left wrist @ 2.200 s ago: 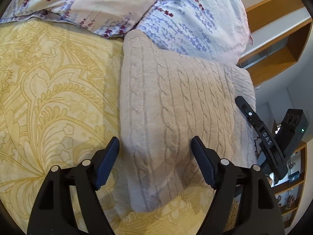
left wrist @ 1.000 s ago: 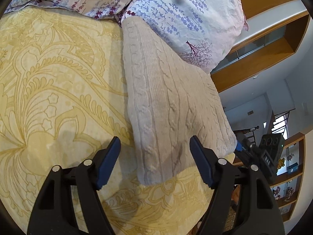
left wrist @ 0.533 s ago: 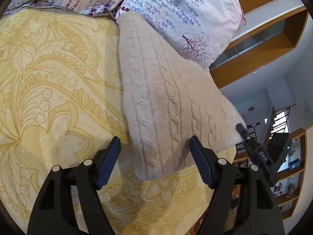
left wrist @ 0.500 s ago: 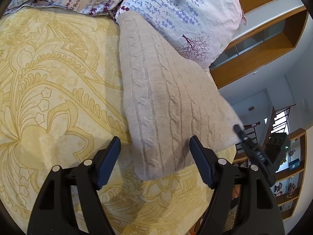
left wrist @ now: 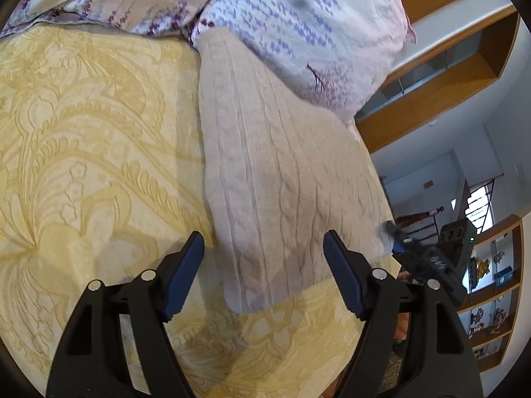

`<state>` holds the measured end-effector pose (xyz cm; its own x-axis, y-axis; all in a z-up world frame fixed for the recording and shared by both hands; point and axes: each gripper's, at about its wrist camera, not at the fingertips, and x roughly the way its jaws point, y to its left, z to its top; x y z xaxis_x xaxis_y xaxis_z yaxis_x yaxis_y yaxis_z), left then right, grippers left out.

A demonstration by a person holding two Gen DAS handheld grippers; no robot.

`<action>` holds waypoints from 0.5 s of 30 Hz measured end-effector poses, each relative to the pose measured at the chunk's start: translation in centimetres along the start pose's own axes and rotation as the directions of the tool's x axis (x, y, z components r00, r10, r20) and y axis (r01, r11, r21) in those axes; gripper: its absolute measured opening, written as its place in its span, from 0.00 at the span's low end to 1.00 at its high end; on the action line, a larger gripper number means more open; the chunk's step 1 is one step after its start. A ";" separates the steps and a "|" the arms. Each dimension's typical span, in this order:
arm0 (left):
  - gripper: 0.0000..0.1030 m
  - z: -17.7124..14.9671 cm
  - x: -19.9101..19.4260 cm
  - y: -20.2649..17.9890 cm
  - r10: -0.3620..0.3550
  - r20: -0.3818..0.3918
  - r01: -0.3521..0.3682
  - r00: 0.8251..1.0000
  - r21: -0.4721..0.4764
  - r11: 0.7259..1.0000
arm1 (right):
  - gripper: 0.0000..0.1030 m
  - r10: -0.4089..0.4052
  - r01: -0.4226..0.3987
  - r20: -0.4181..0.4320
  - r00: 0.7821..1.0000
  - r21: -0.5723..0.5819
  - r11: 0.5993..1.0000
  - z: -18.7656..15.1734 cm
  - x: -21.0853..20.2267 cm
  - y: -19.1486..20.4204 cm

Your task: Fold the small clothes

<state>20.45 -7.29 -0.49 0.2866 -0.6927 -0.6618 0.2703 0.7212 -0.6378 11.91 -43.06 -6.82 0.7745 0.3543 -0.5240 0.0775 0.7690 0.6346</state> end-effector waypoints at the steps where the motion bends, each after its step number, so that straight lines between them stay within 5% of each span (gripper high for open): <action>1: 0.73 0.4 0.0 0.1 0.000 0.005 0.000 1.000 -0.012 1.000 | 0.58 0.019 -0.019 0.009 1.000 0.020 1.000 0.8 0.0 0.0; 9: 0.73 3.1 1.2 0.8 -0.004 0.011 0.005 1.000 -0.080 0.997 | 0.58 0.041 -0.027 -0.104 0.994 0.137 0.990 5.9 6.2 -0.6; 11: 0.73 3.3 1.4 0.8 -0.005 0.008 0.005 1.000 -0.084 0.996 | 0.44 0.028 -0.012 -0.134 0.991 0.118 0.993 5.8 7.5 -0.4; 12: 0.73 3.3 1.5 0.7 -0.005 0.006 0.005 1.000 -0.083 0.997 | 0.21 0.039 -0.026 -0.138 0.990 0.096 0.995 5.5 7.8 0.0; 13: 0.73 3.3 1.7 0.6 -0.004 0.004 0.004 1.000 -0.082 0.997 | 0.13 0.043 -0.036 -0.115 0.992 0.064 0.997 5.3 7.6 0.6; 15: 0.73 3.3 1.8 0.4 -0.004 0.003 0.004 1.000 -0.076 0.997 | 0.09 0.036 -0.037 -0.020 0.999 -0.052 0.998 5.1 6.0 2.5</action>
<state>24.13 -8.18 -0.64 0.2883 -0.6954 -0.6583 0.2007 0.7161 -0.6686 19.98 -41.78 -5.49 0.7644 0.3923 -0.5117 0.0160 0.7818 0.6233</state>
